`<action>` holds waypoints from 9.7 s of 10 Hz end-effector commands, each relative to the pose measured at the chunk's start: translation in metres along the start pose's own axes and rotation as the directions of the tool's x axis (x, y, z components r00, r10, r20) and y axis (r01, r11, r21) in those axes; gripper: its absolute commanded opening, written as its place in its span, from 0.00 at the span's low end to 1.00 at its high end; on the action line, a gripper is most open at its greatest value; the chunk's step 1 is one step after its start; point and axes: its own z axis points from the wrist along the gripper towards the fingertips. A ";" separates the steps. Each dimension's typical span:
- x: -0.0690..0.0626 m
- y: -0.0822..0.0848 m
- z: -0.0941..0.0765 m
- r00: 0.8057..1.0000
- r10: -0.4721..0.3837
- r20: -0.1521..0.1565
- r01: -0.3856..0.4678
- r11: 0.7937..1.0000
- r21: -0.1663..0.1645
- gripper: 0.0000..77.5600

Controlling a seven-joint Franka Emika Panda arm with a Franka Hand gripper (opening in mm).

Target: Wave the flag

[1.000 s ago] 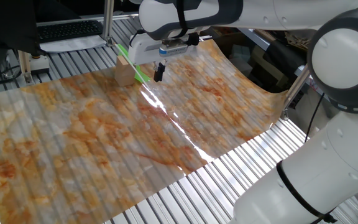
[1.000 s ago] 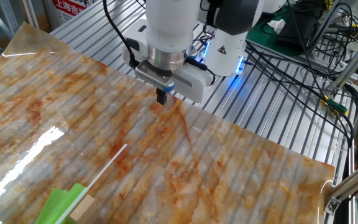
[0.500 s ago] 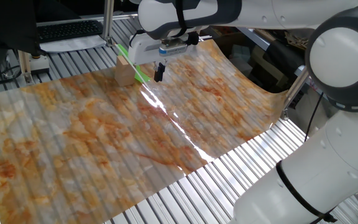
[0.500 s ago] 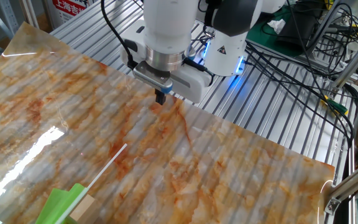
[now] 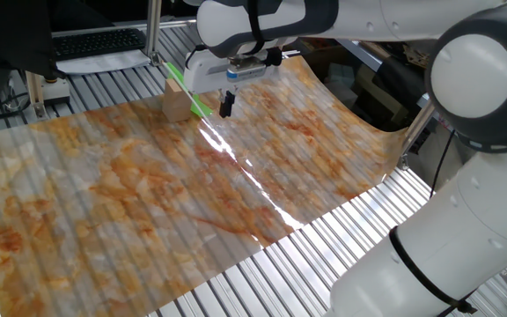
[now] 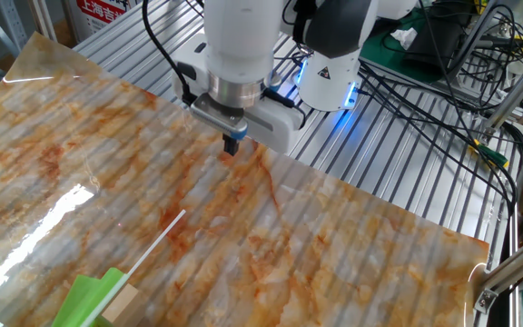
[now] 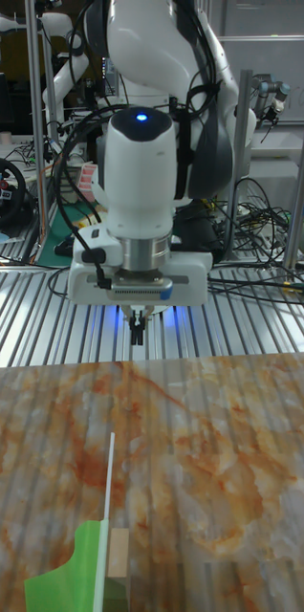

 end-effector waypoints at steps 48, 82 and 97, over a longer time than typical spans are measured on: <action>-0.093 -0.007 0.058 0.990 0.079 0.120 -0.085 0.995 0.044 0.00; -0.152 -0.045 0.093 0.988 0.079 0.131 -0.078 0.997 -0.007 1.00; -0.152 -0.045 0.093 0.988 0.079 0.131 -0.078 0.997 -0.007 1.00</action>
